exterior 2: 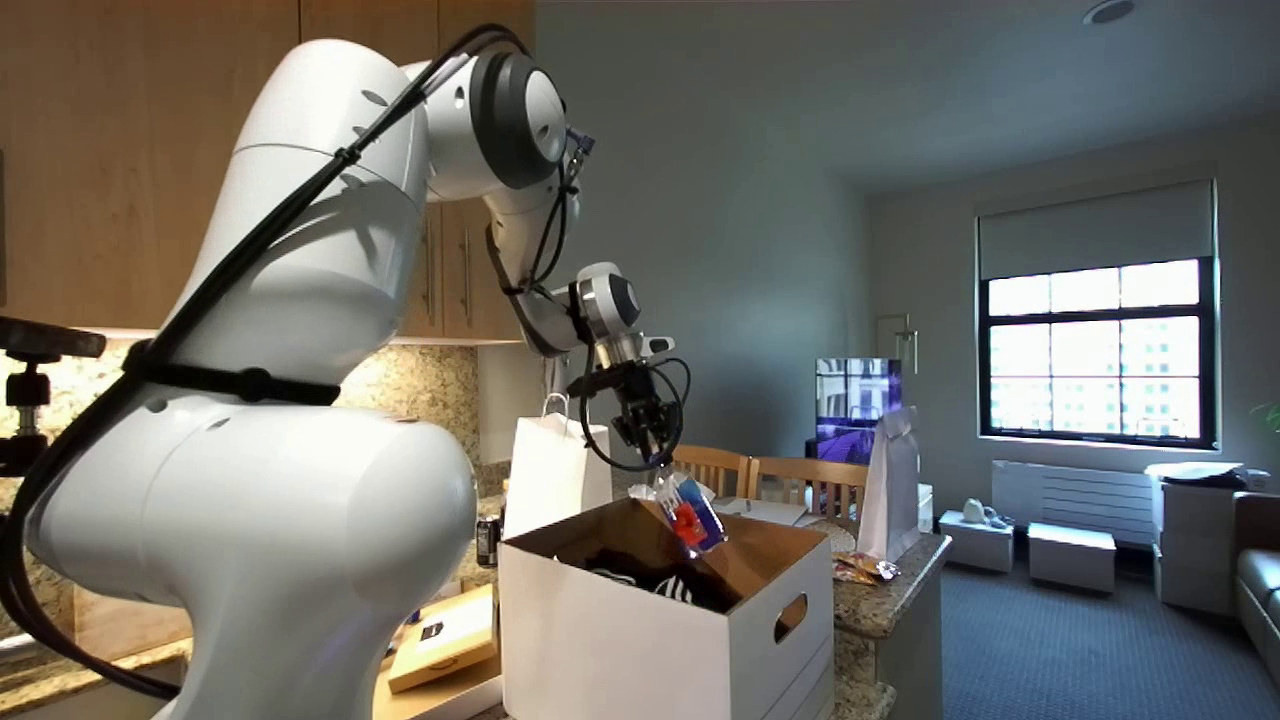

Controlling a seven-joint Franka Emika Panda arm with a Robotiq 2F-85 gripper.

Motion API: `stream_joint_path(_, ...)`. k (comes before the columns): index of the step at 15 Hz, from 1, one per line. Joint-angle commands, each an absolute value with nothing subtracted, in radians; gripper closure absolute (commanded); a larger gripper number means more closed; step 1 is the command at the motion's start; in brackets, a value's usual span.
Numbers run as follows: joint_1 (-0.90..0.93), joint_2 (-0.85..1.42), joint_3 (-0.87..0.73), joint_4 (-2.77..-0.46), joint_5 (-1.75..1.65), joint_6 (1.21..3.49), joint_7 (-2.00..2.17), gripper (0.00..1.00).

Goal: Remove three bottles from the box

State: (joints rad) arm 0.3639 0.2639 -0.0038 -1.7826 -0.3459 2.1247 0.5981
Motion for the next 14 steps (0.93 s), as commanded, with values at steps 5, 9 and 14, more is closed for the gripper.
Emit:
stream_joint_path(5, 0.29, 0.051, 0.103, -1.788, -0.209, 2.045, 0.546, 0.85)
stream_joint_path(9, 0.307, -0.026, 0.172, -1.837, -0.14, 2.087, 0.59, 0.85)
stream_joint_path(14, 0.348, -0.073, 0.29, -1.933, -0.082, 2.155, 0.627, 0.85)
